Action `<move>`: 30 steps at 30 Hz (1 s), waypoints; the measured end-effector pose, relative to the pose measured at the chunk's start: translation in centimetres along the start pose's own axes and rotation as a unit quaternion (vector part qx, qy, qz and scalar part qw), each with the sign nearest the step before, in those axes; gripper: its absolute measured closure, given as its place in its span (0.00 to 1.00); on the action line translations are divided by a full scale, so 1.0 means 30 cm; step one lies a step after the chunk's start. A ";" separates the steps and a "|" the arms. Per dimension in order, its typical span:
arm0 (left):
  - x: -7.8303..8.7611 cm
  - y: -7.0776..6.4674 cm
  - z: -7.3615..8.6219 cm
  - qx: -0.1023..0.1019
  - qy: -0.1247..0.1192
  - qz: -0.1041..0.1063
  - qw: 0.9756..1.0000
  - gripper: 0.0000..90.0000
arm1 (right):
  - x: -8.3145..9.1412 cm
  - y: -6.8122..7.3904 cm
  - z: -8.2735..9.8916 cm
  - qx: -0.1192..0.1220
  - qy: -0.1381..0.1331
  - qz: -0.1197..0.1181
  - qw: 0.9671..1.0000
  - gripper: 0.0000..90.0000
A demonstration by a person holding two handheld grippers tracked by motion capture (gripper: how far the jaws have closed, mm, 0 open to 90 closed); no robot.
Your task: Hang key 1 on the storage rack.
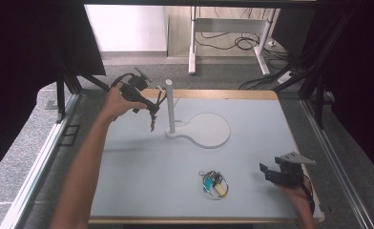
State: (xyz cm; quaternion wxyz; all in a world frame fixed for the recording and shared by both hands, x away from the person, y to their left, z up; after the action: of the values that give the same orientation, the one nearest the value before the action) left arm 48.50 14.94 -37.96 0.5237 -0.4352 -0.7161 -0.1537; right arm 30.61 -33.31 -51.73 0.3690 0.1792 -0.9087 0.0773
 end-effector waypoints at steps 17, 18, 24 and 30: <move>-0.043 -0.002 0.006 0.004 -0.002 -0.018 1.000 0.69 | -0.002 -0.003 0.004 -0.001 0.001 0.002 1.000 0.33; -0.043 -0.002 0.006 0.004 -0.002 -0.018 1.000 0.69 | -0.002 -0.003 0.004 -0.001 0.001 0.002 1.000 0.33; -0.007 -0.028 0.059 0.005 -0.019 -0.029 0.999 0.65 | 0.000 0.001 0.001 0.002 0.000 0.002 1.000 0.33; 0.017 -0.057 0.111 0.008 -0.040 -0.033 0.999 0.63 | 0.009 0.011 -0.004 0.009 -0.009 0.002 1.000 0.33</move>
State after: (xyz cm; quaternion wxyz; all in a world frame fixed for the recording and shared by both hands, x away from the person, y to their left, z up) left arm 45.07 16.44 -38.44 0.4925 -0.4124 -0.7520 -0.1475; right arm 30.38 -33.05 -51.45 0.3591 0.1817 -0.9115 0.0843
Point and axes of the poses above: each handheld gripper's, and its own axes: x roughly backward along the jaws, z roughly out of its underside, y roughly to its left, the point moved 3 cm from there along -x, roughly forward along the jaws, and after that the axes turned 6 degrees about y, right-handed, at the moved point
